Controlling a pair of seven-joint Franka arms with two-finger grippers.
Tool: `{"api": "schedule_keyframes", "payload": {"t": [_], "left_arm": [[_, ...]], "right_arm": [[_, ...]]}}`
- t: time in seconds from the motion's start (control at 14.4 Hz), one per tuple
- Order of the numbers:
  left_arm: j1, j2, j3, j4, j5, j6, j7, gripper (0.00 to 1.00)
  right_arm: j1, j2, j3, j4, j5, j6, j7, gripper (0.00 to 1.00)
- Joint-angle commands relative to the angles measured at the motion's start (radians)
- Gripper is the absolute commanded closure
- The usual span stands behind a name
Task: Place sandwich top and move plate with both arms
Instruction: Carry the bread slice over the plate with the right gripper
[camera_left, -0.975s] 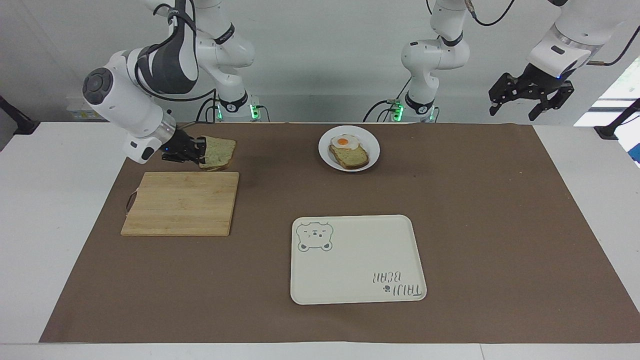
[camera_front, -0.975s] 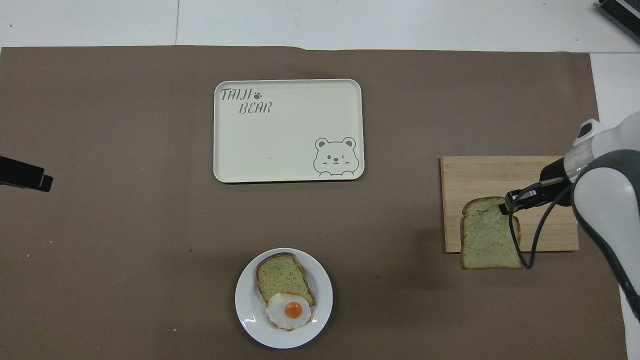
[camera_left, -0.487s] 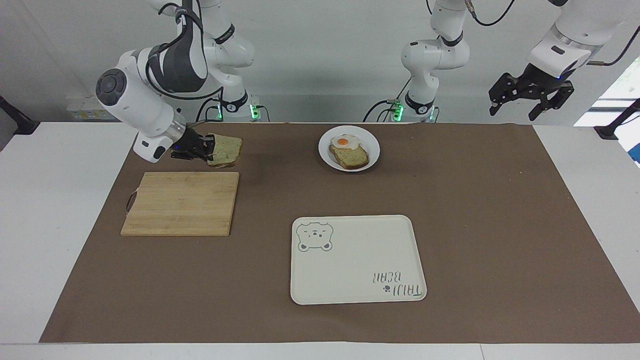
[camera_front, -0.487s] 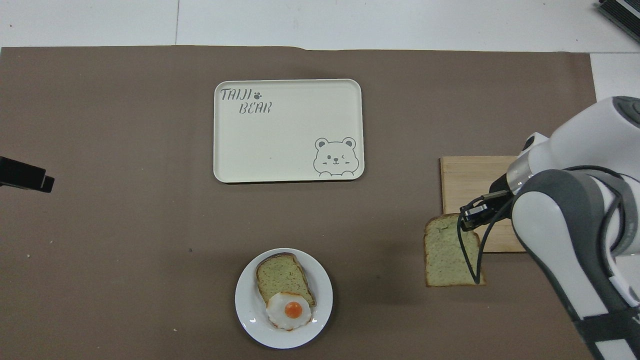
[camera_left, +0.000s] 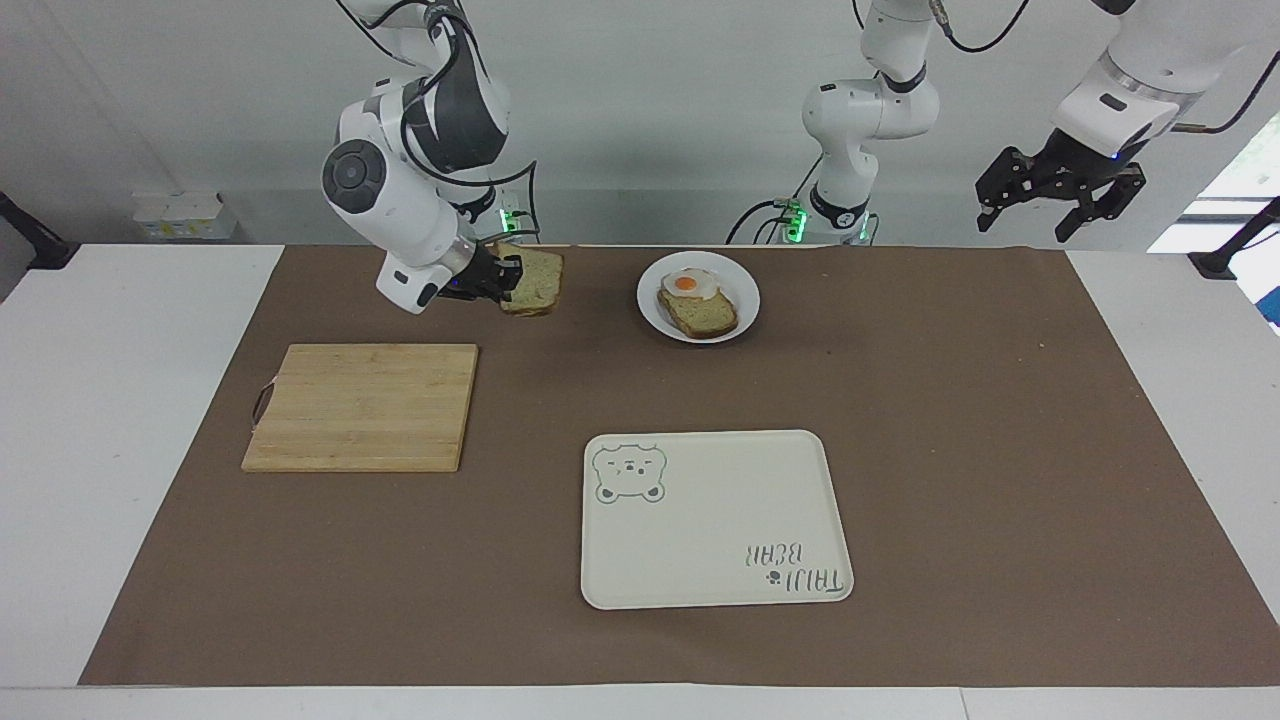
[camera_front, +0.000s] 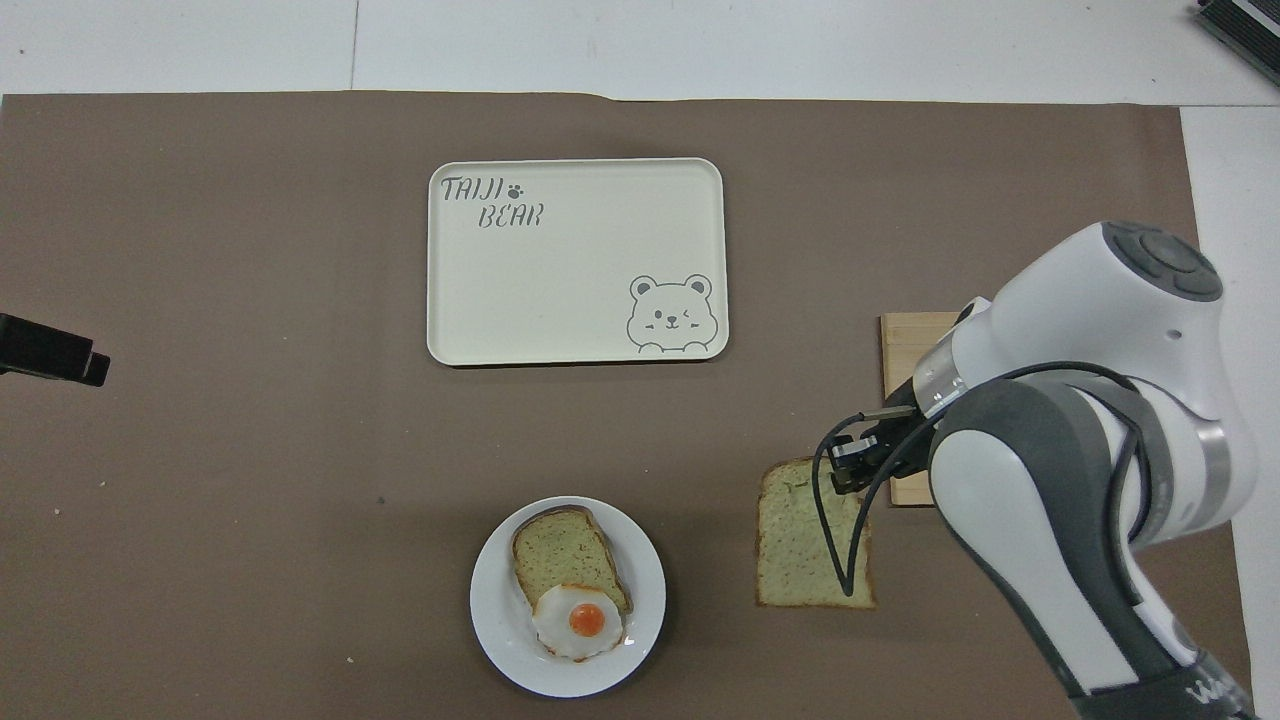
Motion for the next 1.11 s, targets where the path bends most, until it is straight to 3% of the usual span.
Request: {"api": "schedule_keyframes", "payload": {"t": [0.0, 0.63, 0.84, 1.04], "left_arm": [[0.006, -0.024, -0.007, -0.026, 0.009, -0.007, -0.01, 0.0], [0.003, -0.027, -0.007, -0.032, 0.009, -0.009, -0.011, 0.0], [0.002, -0.033, -0.007, -0.04, 0.009, -0.007, -0.011, 0.0], [0.002, -0.033, -0.007, -0.04, 0.009, -0.009, -0.011, 0.0]], "right_arm": [[0.055, -0.028, -0.001, -0.028, 0.047, 0.029, 0.055, 1.0], [0.251, -0.005, -0.001, -0.021, 0.196, 0.24, 0.235, 1.0], [0.371, 0.059, -0.001, -0.013, 0.196, 0.385, 0.287, 1.0], [0.415, 0.106, 0.001, -0.007, 0.196, 0.457, 0.264, 1.0]]}}
